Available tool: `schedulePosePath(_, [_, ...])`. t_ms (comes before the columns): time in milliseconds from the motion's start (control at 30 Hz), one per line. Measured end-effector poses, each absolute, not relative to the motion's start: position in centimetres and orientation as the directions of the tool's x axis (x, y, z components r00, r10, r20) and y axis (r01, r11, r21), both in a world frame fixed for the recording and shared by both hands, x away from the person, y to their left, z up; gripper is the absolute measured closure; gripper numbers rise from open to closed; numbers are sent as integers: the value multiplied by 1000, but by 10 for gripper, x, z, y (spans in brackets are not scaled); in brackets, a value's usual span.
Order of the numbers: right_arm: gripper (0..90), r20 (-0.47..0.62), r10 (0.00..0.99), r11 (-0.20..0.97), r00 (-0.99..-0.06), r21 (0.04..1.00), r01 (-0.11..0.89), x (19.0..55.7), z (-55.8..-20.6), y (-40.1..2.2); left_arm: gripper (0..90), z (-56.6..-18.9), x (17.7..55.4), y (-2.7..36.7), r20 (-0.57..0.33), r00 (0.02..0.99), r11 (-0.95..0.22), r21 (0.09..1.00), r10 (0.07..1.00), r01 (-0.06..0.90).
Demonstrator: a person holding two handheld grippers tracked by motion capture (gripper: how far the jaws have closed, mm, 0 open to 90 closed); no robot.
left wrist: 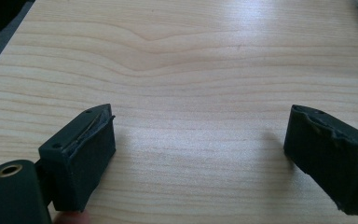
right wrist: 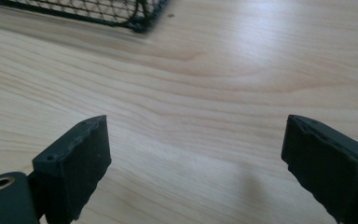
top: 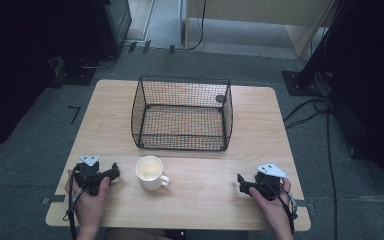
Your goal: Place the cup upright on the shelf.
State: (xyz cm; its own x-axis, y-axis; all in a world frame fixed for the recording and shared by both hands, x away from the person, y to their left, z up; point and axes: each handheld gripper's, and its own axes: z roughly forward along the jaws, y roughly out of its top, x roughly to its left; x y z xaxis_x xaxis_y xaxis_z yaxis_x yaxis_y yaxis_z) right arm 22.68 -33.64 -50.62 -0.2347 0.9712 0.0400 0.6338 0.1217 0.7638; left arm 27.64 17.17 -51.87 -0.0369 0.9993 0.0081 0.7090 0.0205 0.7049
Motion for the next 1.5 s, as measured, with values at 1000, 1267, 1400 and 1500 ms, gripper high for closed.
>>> schedulePosePath(1000, [86, 51, 891, 242, -451, 787, 568, 238, -491, -244, 91, -519, 276, 171, 9, -28, 14, 704, 1000, 710])
schedulePosePath(1267, [107, 54, 862, 269, -504, 794, 546, 236, -491, -221, 91, -519, 277, 171, 9, -27, 13, 704, 1000, 710])
schedulePosePath(1400, [115, 60, 843, 285, -534, 793, 539, 234, -492, -210, 91, -519, 277, 171, 9, -26, 12, 704, 1000, 710])
schedulePosePath(1500, [121, 68, 831, 291, -552, 792, 537, 233, -493, -201, 91, -519, 277, 171, 9, -25, 11, 704, 1000, 710])
